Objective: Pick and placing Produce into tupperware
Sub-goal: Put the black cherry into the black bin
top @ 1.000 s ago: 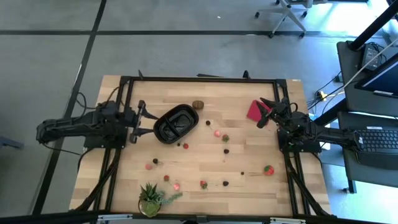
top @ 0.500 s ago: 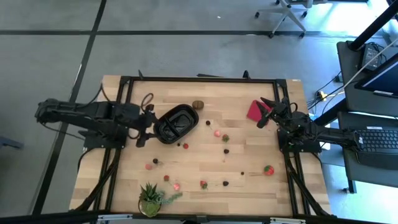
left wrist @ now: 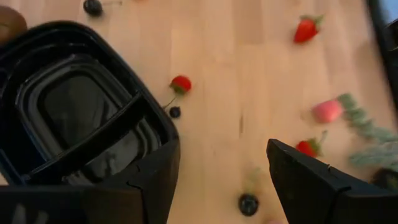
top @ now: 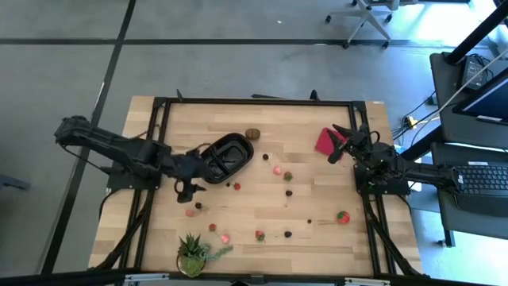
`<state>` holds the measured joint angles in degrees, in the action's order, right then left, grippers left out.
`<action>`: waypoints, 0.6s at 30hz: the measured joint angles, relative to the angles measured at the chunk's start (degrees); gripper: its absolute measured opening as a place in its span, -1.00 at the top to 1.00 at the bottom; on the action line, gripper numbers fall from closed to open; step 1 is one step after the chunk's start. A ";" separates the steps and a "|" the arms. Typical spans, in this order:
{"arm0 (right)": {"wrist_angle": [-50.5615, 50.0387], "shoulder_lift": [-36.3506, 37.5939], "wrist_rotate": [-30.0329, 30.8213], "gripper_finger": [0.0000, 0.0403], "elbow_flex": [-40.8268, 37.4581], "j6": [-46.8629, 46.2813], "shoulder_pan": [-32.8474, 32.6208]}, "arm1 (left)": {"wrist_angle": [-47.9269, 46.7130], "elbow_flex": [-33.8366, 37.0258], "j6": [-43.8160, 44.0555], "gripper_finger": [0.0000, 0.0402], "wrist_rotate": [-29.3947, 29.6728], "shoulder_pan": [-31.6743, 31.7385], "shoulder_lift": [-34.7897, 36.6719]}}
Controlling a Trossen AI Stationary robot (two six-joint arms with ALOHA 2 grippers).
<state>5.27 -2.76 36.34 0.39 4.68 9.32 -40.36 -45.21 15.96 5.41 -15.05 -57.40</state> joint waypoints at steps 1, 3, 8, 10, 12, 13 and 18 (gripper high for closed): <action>-0.11 0.00 -0.01 0.29 0.01 -0.04 -0.01 | 0.00 0.00 0.03 -0.15 0.73 -0.56 -1.23; -0.39 0.00 -0.01 0.29 0.02 -0.06 0.01 | 0.00 0.00 0.05 -0.15 1.13 -1.58 -3.71; -0.39 0.00 -0.01 0.29 0.01 -0.10 -0.02 | 0.02 0.00 3.37 -0.15 1.08 -4.37 -9.26; -0.39 0.00 -0.01 0.29 0.02 -0.10 0.01 | 0.04 0.00 6.78 -0.15 0.85 -5.22 -11.09; -0.39 0.00 -0.01 0.29 0.02 -0.10 -0.02 | 0.04 0.00 9.33 -0.15 0.85 -6.15 -12.85; -0.39 0.00 -0.01 0.29 0.00 -0.08 0.00 | 0.04 0.00 9.93 -0.15 0.85 -6.65 -13.73; -0.42 0.00 -0.01 0.29 0.00 -0.04 0.01 | 0.09 0.00 10.46 -0.15 1.07 -9.00 -18.02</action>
<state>4.86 -2.76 36.34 0.39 4.64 9.32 -40.27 -45.21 26.41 6.48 -24.05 -75.42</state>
